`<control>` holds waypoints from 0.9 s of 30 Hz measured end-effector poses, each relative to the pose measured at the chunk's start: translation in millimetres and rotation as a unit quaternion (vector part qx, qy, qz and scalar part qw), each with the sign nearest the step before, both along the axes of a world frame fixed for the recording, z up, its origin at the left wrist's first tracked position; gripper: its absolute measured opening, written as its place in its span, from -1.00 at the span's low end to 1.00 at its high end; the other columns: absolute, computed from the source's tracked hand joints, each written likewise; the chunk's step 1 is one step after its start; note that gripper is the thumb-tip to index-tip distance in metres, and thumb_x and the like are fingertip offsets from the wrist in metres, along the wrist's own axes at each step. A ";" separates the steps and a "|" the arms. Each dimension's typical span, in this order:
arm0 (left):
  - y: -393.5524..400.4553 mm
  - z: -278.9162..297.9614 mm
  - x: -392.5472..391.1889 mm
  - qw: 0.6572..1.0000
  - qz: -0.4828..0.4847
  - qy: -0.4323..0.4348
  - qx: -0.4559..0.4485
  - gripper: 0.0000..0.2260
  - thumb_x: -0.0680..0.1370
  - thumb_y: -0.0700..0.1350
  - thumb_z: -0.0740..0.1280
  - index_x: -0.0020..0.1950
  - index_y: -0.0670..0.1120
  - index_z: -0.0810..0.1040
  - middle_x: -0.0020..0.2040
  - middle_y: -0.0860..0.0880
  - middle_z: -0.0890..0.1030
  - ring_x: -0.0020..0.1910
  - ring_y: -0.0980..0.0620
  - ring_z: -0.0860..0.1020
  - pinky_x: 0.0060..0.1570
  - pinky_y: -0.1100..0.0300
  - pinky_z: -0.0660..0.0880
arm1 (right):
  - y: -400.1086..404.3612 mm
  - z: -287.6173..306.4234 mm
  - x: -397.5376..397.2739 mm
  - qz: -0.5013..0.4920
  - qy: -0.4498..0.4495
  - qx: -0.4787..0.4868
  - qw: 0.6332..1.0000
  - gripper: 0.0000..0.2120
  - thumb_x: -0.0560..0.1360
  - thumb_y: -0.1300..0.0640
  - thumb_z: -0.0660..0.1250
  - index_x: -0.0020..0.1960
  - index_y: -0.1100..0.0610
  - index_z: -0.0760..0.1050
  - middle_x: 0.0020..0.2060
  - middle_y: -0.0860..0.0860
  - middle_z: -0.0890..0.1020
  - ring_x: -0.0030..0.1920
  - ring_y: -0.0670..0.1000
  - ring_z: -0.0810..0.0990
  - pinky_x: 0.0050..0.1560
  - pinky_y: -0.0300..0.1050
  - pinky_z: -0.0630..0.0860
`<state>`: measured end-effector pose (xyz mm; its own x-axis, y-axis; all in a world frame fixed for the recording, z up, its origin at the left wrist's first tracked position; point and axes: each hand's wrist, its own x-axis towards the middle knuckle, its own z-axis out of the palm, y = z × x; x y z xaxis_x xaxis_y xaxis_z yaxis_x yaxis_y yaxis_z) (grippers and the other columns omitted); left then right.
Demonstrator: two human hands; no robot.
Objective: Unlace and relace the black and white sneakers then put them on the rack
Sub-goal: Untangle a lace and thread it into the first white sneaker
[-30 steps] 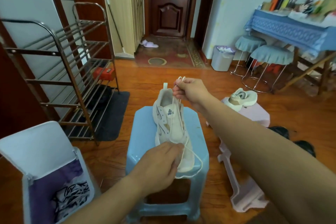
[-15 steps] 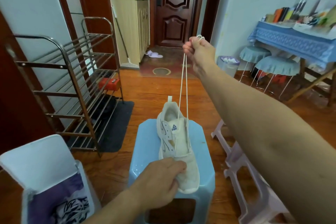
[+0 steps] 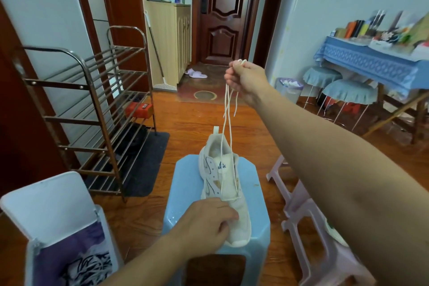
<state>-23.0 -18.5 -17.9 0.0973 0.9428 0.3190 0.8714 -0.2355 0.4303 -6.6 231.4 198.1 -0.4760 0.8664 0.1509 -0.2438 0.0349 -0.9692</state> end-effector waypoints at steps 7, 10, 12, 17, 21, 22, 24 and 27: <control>26.7 63.1 -12.7 0.921 0.232 -0.312 0.035 -0.67 0.56 -0.06 0.44 0.24 0.19 0.44 0.14 0.11 0.49 -0.06 0.15 0.55 -0.14 0.24 0.53 | -36.1 35.9 32.1 0.080 -0.148 0.084 0.982 -0.81 0.67 0.16 0.25 0.08 0.26 0.58 -0.32 0.07 0.55 -0.39 -0.08 0.50 -0.32 -0.25 0.48; 47.8 103.9 -17.1 0.922 0.190 -0.331 -0.070 -0.39 0.55 0.02 0.47 0.54 0.10 0.30 0.28 0.07 0.47 0.22 0.12 0.48 0.08 0.27 0.45 | -54.6 46.1 44.3 0.113 -0.152 0.104 0.976 -0.80 0.67 0.13 0.25 0.06 0.25 0.58 -0.33 0.04 0.55 -0.39 -0.10 0.47 -0.32 -0.25 0.45; 55.7 125.5 -14.3 0.919 0.156 -0.332 -0.144 -0.49 0.58 0.07 0.43 0.50 0.05 0.39 0.29 0.07 0.54 0.23 0.12 0.51 0.04 0.23 0.51 | -65.2 56.2 51.8 0.107 -0.146 0.107 0.978 -0.78 0.67 0.13 0.25 0.10 0.27 0.59 -0.35 0.01 0.52 -0.42 -0.12 0.43 -0.34 -0.26 0.41; 55.4 178.4 -4.4 0.915 0.101 -0.372 -0.122 -0.84 0.66 -0.01 0.33 0.16 -0.04 0.60 0.00 -0.04 0.70 -0.09 0.07 0.63 -0.02 0.09 0.53 | -78.4 94.6 71.5 0.097 -0.155 0.125 0.975 -0.77 0.63 0.08 0.32 0.08 0.23 0.65 -0.44 -0.08 0.47 -0.46 -0.14 0.36 -0.37 -0.27 0.30; 42.3 241.6 2.6 0.908 0.095 -0.402 -0.077 -0.79 0.66 -0.10 0.32 0.09 -0.25 0.62 -0.24 -0.06 0.54 -0.27 0.03 0.50 -0.16 0.13 0.47 | -85.3 121.6 83.6 0.111 -0.169 0.163 0.966 -0.78 0.60 0.06 0.36 0.01 0.21 0.66 -0.40 -0.05 0.47 -0.45 -0.12 0.35 -0.39 -0.28 0.34; 37.8 258.2 2.1 0.901 0.095 -0.416 -0.077 -0.78 0.65 -0.10 0.34 0.13 -0.26 0.61 -0.27 -0.04 0.49 -0.30 0.05 0.45 -0.21 0.17 0.44 | -87.9 128.4 84.2 0.110 -0.167 0.164 0.966 -0.78 0.60 0.06 0.37 0.01 0.22 0.67 -0.38 -0.03 0.48 -0.44 -0.11 0.34 -0.39 -0.27 0.33; 31.2 285.3 2.4 0.897 0.112 -0.421 -0.081 -0.77 0.62 -0.07 0.38 0.16 -0.21 0.63 -0.29 -0.01 0.44 -0.33 0.07 0.40 -0.27 0.19 0.40 | -91.9 137.7 84.6 0.104 -0.167 0.160 0.967 -0.78 0.59 0.06 0.38 -0.01 0.21 0.68 -0.34 0.02 0.49 -0.45 -0.11 0.33 -0.37 -0.25 0.29; 20.7 317.0 7.2 0.946 0.195 -0.249 -0.067 -0.77 0.64 0.04 0.33 0.08 -0.10 0.66 -0.25 -0.03 0.55 -0.30 0.02 0.50 -0.27 0.15 0.45 | -103.9 150.2 86.3 0.090 -0.179 0.160 0.967 -0.79 0.59 0.06 0.37 -0.05 0.20 0.68 -0.36 0.02 0.49 -0.49 -0.11 0.32 -0.42 -0.26 0.29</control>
